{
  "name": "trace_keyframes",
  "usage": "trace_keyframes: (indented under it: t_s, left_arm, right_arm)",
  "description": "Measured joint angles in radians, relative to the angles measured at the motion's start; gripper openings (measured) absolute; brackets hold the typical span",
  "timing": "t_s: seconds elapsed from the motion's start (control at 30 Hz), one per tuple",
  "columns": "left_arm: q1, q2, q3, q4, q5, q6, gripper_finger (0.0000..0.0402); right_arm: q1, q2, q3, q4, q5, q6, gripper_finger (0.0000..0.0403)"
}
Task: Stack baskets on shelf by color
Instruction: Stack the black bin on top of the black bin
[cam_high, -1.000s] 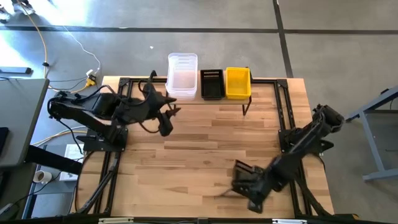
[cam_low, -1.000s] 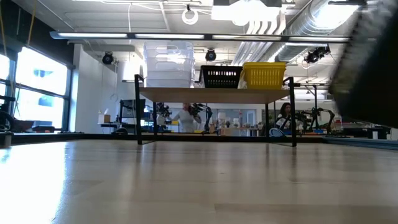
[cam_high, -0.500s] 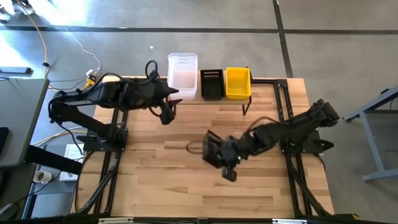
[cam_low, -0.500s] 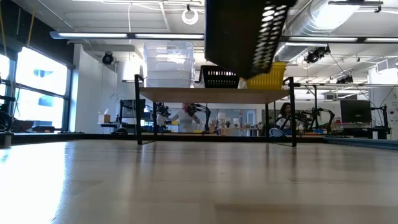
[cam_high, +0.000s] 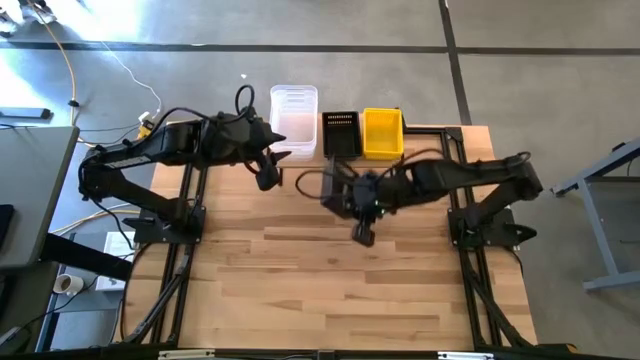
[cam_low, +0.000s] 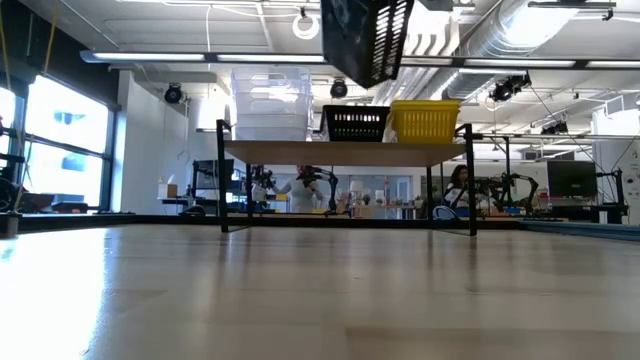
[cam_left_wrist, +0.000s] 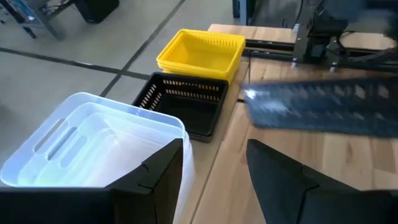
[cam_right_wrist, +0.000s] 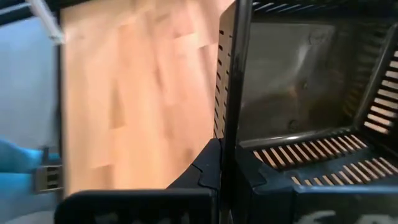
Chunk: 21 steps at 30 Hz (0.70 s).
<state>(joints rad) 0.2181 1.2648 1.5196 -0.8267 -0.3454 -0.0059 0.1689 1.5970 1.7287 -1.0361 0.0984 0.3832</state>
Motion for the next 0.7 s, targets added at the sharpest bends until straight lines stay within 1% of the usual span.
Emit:
trace_keyframes:
  t_s: [0.13, 0.4, 0.57, 0.7]
  left_arm:
    - [0.006, 0.0, 0.0, 0.009, 0.037, -0.016, 0.0167]
    - [0.005, 0.0, 0.0, 0.011, 0.04, -0.018, 0.0167]
    - [0.005, 0.0, 0.0, 0.012, 0.039, -0.017, 0.0167]
    - [0.005, 0.0, 0.0, 0.011, 0.038, -0.017, 0.0167]
  right_arm:
    - [-0.066, 0.0, 0.074, -0.084, 0.057, -0.148, 0.0]
    - [-0.23, 0.0, 0.184, -0.146, 0.109, -0.466, 0.0]
    - [-0.336, 0.001, 0.19, -0.159, 0.117, -0.597, 0.0]
    - [-0.4, 0.029, 0.189, -0.168, 0.136, -0.677, 0.0]
